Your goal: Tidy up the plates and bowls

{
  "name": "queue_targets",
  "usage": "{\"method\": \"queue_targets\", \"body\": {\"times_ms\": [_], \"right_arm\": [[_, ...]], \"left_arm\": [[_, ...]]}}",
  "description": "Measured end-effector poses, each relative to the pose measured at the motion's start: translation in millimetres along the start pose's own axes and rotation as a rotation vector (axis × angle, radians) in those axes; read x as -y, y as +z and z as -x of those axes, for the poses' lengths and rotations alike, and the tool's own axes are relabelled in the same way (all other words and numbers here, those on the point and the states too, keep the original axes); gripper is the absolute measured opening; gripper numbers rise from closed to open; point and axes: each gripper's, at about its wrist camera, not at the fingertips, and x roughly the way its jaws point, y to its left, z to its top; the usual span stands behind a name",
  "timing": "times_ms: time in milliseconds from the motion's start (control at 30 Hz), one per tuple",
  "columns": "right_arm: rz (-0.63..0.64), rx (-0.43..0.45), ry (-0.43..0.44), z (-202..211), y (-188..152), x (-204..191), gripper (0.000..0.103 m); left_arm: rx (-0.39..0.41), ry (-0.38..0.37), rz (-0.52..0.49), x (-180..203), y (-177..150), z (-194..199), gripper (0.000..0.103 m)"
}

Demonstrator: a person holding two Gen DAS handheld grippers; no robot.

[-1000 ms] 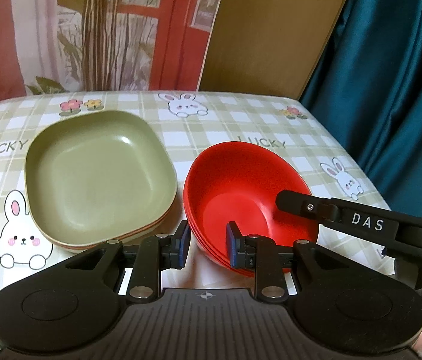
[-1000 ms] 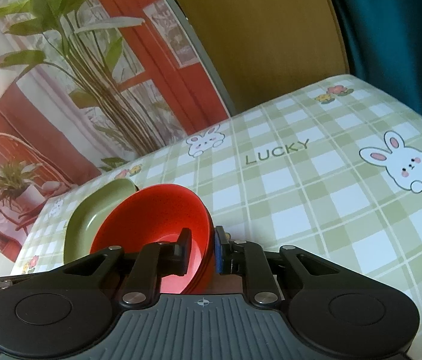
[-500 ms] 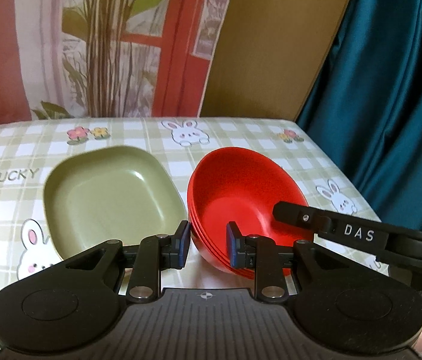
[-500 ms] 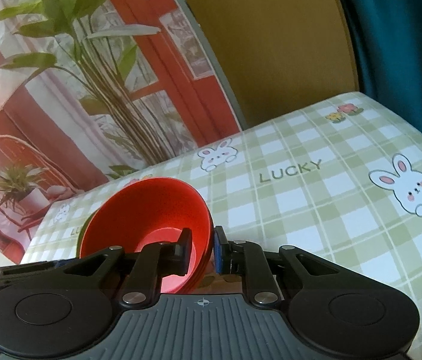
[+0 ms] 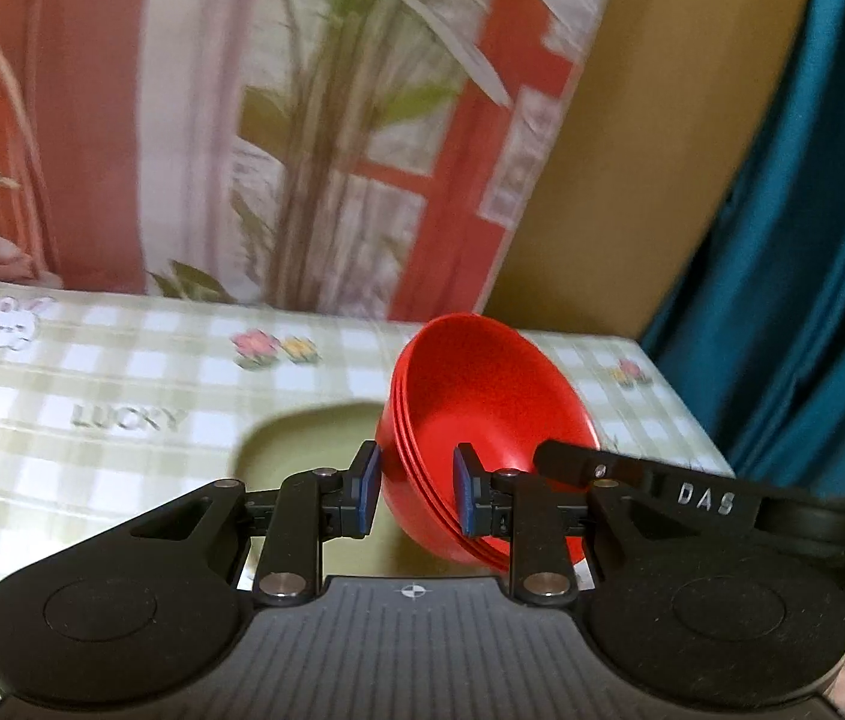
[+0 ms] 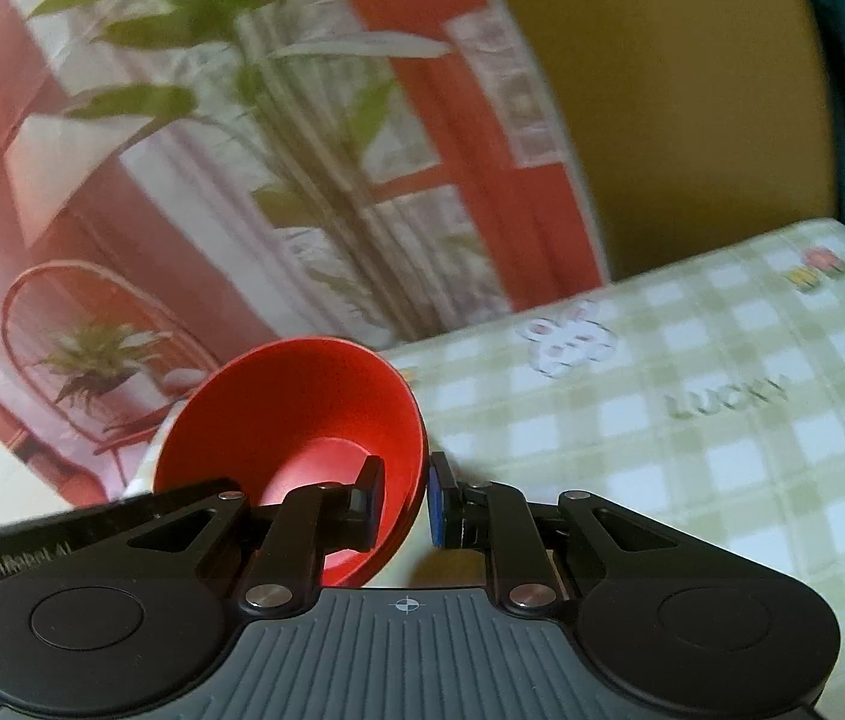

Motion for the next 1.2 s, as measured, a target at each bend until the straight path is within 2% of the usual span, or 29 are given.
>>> {"method": "queue_targets", "body": {"times_ms": [200, 400, 800, 1200], "right_arm": [[0.06, -0.028, 0.03, -26, 7, -36, 0.015], [0.09, -0.05, 0.028, -41, 6, -50, 0.015], [0.16, -0.058, -0.05, -56, 4, -47, 0.015], [0.182, -0.071, -0.095, -73, -7, -40, 0.015]], "left_arm": [[-0.01, 0.026, 0.042, -35, 6, 8, 0.027], [-0.024, 0.029, 0.065, -56, 2, 5, 0.027], [-0.061, 0.025, 0.084, -63, -4, -29, 0.027], [-0.137, 0.04, 0.038, -65, -11, -59, 0.027]]}}
